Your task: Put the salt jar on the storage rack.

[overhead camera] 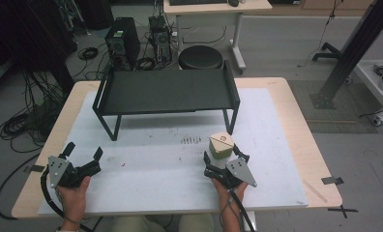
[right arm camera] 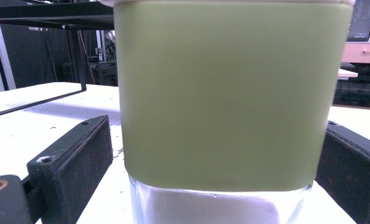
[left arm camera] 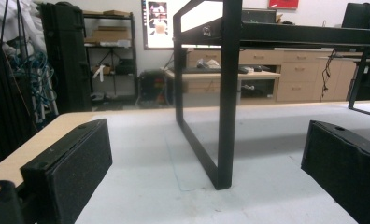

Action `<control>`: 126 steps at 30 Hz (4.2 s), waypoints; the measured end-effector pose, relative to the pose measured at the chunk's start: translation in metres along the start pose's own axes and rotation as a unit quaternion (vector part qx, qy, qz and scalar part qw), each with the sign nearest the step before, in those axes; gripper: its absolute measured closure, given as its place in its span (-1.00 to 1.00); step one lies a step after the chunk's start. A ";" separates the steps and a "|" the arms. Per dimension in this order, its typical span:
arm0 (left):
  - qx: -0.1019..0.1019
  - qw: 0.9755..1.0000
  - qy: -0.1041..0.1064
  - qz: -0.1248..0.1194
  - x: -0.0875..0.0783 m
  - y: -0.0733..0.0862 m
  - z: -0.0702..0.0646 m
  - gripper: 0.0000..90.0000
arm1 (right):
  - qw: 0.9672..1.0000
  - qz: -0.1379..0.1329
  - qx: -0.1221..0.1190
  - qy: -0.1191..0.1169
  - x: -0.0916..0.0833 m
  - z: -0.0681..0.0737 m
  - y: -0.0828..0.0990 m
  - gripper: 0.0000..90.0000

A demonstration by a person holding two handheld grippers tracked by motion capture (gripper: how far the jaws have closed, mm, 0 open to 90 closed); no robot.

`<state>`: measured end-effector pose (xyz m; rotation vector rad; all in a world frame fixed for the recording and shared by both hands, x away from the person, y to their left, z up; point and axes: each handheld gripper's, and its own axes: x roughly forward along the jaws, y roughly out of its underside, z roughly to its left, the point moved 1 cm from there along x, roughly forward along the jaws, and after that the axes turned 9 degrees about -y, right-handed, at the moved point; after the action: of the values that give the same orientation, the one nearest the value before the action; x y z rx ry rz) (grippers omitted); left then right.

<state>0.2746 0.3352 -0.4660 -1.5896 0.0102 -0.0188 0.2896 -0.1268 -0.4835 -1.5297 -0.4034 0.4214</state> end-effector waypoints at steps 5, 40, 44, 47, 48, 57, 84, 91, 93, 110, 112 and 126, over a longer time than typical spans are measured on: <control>0.000 1.000 0.000 0.000 0.000 0.000 0.000 -0.95 | 1.000 0.000 0.000 -0.001 0.000 0.000 0.000 -0.91; 0.001 1.000 0.000 0.001 0.000 0.000 0.000 -0.95 | 1.000 0.004 0.007 0.007 0.001 0.000 0.000 -0.34; 0.000 1.000 0.000 0.000 0.000 0.000 0.000 -0.95 | 1.000 0.005 0.006 0.008 0.001 0.000 0.000 -0.34; 0.000 1.000 0.000 0.000 0.000 0.000 0.000 -0.95 | 1.000 0.005 0.006 0.008 0.001 0.000 0.000 -0.34; 0.000 1.000 0.000 0.000 0.000 0.000 0.000 -0.95 | 1.000 0.005 0.007 0.008 0.001 0.000 0.000 -0.34; 0.000 1.000 0.000 0.000 0.000 0.000 0.000 -0.95 | 1.000 0.005 0.006 0.007 0.001 0.000 0.000 -0.34; 0.000 1.000 0.000 0.000 0.000 0.000 0.000 -0.95 | 1.000 0.005 0.006 0.007 0.001 0.000 0.000 -0.34; 0.000 1.000 0.000 0.000 0.000 0.000 0.000 -0.95 | 1.000 0.004 0.007 0.007 0.001 0.000 0.000 -0.34; 0.000 1.000 0.000 0.000 0.000 0.000 0.000 -0.95 | 1.000 0.005 0.007 0.007 0.001 0.000 0.000 -0.34; 0.000 1.000 0.000 0.000 0.000 0.000 0.000 -0.95 | 1.000 0.004 0.007 0.007 0.001 0.000 0.000 -0.34; 0.000 1.000 0.000 0.000 0.000 0.000 0.000 -0.95 | 1.000 0.004 0.006 0.007 0.001 0.000 0.000 -0.34; 0.000 1.000 0.000 0.000 0.000 0.000 0.000 -0.95 | 1.000 0.004 0.006 0.007 0.001 0.000 0.000 -0.34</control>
<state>0.2746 0.3352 -0.4660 -1.5903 0.0098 -0.0192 0.2904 -0.1268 -0.4831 -1.5217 -0.3822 0.4189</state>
